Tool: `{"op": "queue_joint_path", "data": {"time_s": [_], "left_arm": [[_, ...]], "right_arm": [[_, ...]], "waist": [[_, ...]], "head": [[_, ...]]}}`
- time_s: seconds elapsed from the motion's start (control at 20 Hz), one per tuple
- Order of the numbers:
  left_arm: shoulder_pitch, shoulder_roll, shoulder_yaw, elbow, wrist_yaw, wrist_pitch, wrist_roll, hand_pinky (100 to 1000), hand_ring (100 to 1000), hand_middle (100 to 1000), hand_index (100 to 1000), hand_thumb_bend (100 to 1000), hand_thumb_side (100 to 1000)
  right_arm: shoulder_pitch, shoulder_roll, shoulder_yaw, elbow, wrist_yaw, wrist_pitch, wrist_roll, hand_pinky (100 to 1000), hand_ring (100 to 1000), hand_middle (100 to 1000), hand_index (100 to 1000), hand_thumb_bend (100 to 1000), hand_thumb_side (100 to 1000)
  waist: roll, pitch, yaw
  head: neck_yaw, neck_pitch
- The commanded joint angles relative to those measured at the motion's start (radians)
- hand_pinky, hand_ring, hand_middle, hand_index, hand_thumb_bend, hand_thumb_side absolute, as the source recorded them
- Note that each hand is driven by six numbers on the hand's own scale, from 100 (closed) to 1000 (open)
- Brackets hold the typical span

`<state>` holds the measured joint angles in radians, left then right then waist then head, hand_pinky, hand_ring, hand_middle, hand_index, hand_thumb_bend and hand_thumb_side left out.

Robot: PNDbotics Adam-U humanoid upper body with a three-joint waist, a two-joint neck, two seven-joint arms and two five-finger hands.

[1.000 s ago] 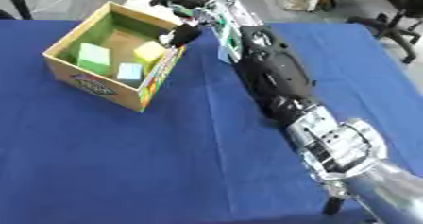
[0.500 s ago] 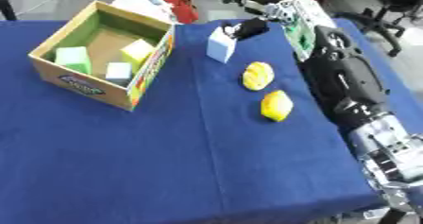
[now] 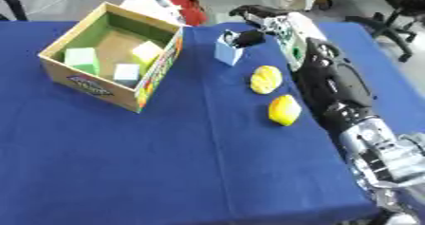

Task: Pick up objects on the table and place them in the box.

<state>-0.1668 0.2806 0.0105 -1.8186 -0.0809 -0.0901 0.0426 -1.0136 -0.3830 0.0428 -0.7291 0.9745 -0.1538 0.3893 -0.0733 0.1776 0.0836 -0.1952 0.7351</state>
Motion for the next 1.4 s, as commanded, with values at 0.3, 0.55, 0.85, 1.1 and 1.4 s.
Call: {"op": "queue_joint_path", "data": {"time_s": [0.3,0.55,0.85,1.1,1.4], "left_arm": [[-0.021,0.014,0.004,-0.016,-0.003,-0.002,-0.005,683,586,583,783,100,694],[-0.022,0.015,0.004,-0.017,-0.003,-0.003,-0.006,684,585,583,783,100,694],[-0.026,0.015,0.003,-0.017,-0.003,-0.003,-0.009,684,585,583,783,100,694],[-0.028,0.016,0.002,-0.017,-0.003,-0.003,-0.009,684,585,583,783,100,695],[-0.032,0.017,0.002,-0.018,-0.003,-0.003,-0.01,684,585,583,783,100,696]], "right_arm": [[-0.028,-0.006,-0.022,0.048,0.027,0.01,-0.042,875,962,1000,1000,100,719],[-0.026,-0.004,-0.024,0.063,0.033,0.013,-0.052,875,962,1000,1000,100,720],[-0.02,-0.003,-0.027,0.083,0.07,0.028,-0.072,880,969,1000,1000,100,706],[-0.031,0.023,-0.046,0.123,0.117,0.071,-0.117,876,966,1000,1000,100,709],[-0.037,0.042,-0.066,0.17,0.131,0.109,-0.156,866,957,1000,1000,100,718]], "waist": [[0.021,0.0,0.013],[0.021,0.003,0.013],[0.02,0.008,0.017],[0.019,0.013,0.024],[0.016,0.021,0.034]], "head": [[0.003,-0.022],[0.005,-0.023],[0.007,-0.031],[0.006,-0.033],[0.003,-0.04]]}}
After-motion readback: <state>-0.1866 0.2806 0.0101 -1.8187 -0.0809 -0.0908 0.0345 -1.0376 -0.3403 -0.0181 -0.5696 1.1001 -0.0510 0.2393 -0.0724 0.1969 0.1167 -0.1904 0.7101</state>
